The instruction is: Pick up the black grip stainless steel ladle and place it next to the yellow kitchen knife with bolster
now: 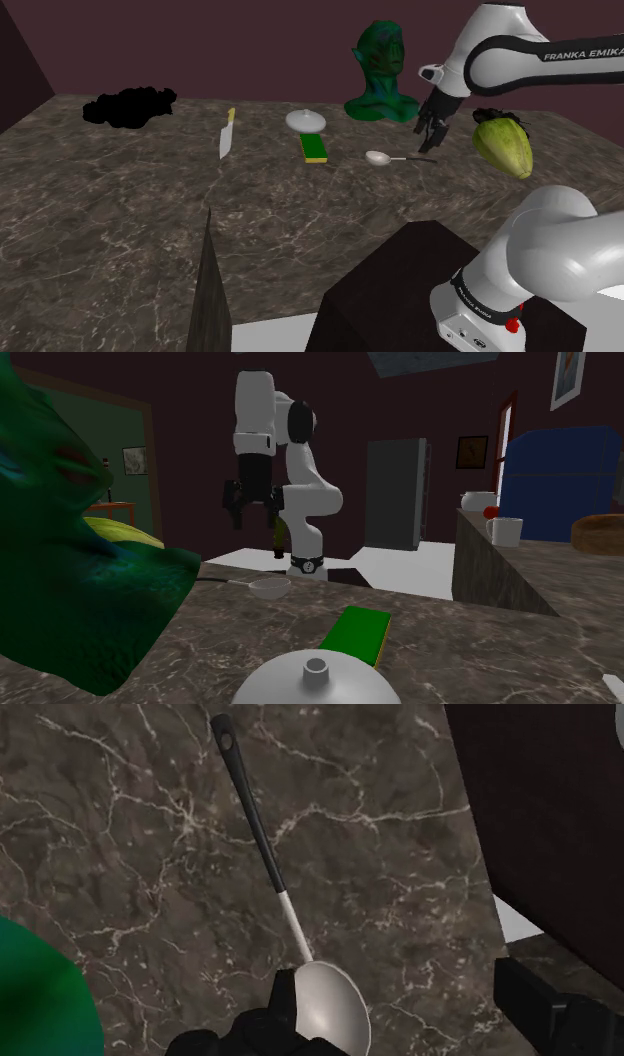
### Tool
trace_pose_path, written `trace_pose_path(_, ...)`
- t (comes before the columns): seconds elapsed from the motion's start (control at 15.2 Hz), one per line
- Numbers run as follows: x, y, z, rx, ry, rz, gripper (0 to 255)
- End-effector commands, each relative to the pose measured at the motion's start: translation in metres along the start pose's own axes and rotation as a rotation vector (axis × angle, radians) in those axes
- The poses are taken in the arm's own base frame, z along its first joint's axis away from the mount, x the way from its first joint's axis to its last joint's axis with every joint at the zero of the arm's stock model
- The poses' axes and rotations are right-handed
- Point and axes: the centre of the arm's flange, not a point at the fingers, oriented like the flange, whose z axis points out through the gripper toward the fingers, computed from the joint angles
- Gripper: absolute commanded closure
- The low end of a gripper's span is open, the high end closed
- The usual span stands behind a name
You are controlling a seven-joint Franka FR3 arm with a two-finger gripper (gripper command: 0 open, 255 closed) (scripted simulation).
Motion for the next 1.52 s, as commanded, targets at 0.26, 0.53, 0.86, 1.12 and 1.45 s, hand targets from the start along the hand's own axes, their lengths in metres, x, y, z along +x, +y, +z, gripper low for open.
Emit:
trace_pose_path(0.26, -0.006, 0.048, 0.066, -0.006, -0.004, -0.258, 0)
trace_pose_path(0.53, -0.006, 0.054, 0.09, -0.007, -0.004, -0.288, 0)
trace_pose_path(0.86, -0.006, 0.054, 0.114, -0.007, -0.004, -0.288, 0)
trace_pose_path(1.12, -0.006, 0.054, 0.114, -0.007, -0.004, -0.288, 0)
trace_pose_path(1.45, -0.006, 0.054, 0.114, -0.007, -0.004, -0.288, 255)
